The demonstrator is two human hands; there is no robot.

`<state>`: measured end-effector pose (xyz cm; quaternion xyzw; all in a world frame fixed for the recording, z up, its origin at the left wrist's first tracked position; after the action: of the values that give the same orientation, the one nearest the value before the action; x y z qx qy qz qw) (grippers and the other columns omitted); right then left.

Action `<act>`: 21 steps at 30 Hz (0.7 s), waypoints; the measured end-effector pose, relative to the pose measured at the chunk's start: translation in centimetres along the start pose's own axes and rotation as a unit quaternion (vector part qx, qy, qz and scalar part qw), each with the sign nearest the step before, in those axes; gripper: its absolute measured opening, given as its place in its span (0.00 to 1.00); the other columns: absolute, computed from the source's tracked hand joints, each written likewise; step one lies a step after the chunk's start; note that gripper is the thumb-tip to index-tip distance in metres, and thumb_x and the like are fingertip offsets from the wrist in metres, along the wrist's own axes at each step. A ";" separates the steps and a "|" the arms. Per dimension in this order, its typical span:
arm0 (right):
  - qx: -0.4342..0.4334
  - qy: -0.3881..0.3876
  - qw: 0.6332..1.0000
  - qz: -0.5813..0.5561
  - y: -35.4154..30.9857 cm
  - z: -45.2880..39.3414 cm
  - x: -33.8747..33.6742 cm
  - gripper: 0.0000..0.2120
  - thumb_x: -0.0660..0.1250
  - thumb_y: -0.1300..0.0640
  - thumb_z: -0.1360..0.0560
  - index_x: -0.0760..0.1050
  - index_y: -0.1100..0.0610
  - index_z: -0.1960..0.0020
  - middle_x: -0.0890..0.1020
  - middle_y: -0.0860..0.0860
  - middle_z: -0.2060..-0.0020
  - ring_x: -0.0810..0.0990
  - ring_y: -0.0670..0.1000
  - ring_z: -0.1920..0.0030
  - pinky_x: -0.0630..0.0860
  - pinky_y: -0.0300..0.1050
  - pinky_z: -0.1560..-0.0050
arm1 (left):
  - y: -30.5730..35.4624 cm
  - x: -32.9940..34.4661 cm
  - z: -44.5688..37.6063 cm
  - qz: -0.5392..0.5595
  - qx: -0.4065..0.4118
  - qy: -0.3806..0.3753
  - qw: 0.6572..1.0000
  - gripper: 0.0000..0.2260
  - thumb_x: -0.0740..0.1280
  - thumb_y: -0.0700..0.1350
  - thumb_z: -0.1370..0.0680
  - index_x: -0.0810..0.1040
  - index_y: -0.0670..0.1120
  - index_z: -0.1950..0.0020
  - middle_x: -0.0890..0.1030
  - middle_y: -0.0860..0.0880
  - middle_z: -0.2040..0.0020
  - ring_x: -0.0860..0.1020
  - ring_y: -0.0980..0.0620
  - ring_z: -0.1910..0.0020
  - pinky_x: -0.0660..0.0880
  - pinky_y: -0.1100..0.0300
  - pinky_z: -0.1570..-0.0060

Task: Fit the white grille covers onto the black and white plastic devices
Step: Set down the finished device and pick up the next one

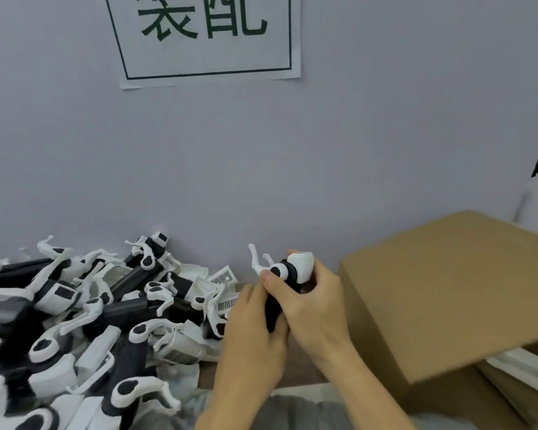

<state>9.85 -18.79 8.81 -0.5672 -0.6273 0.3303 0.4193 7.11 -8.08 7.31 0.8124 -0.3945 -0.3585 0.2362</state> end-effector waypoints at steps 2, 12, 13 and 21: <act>0.011 -0.056 0.998 -0.029 -0.1 0.1 0.8 0.13 0.76 0.57 0.26 0.77 0.52 0.45 0.85 0.41 0.57 0.83 0.40 0.53 0.77 0.32 0.56 | 0.3 -1.1 -0.4 0.042 -0.024 0.055 0.997 0.13 0.68 0.38 0.26 0.80 0.55 0.47 0.83 0.58 0.57 0.80 0.60 0.56 0.72 0.69 0.60; 0.168 -0.126 0.967 0.143 3.4 0.3 1.3 0.10 0.62 0.57 0.20 0.79 0.58 0.55 0.80 0.51 0.71 0.78 0.48 0.70 0.73 0.39 0.67 | -2.5 -6.8 -2.1 0.524 -0.266 0.147 0.795 0.11 0.73 0.52 0.30 0.80 0.47 0.55 0.78 0.51 0.66 0.79 0.54 0.68 0.77 0.60 0.64; 0.178 -0.176 0.956 0.153 3.6 0.7 1.8 0.12 0.62 0.55 0.20 0.80 0.59 0.57 0.81 0.51 0.72 0.78 0.49 0.71 0.72 0.39 0.69 | -2.8 -7.0 -2.1 0.523 -0.275 0.162 0.790 0.09 0.74 0.48 0.30 0.79 0.46 0.54 0.77 0.51 0.65 0.78 0.54 0.68 0.76 0.59 0.65; 0.232 -0.256 0.936 -0.070 3.4 2.4 5.5 0.24 0.67 0.42 0.28 0.79 0.62 0.44 0.83 0.58 0.59 0.82 0.56 0.64 0.72 0.44 0.64 | -3.2 -5.4 -1.4 0.593 -0.300 0.051 0.746 0.16 0.66 0.51 0.23 0.87 0.44 0.62 0.84 0.44 0.60 0.84 0.45 0.62 0.82 0.51 0.60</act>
<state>9.13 -12.76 5.59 -0.3045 -0.6576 0.5706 0.3863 7.34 -1.73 8.24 0.3195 -0.6565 -0.2039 0.6522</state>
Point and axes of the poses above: each hand's wrist, its own z-axis away from the middle knuckle, its own x-axis out of the palm, y = z × x, the point moved 5 cm from there along -z, towards the middle knuckle
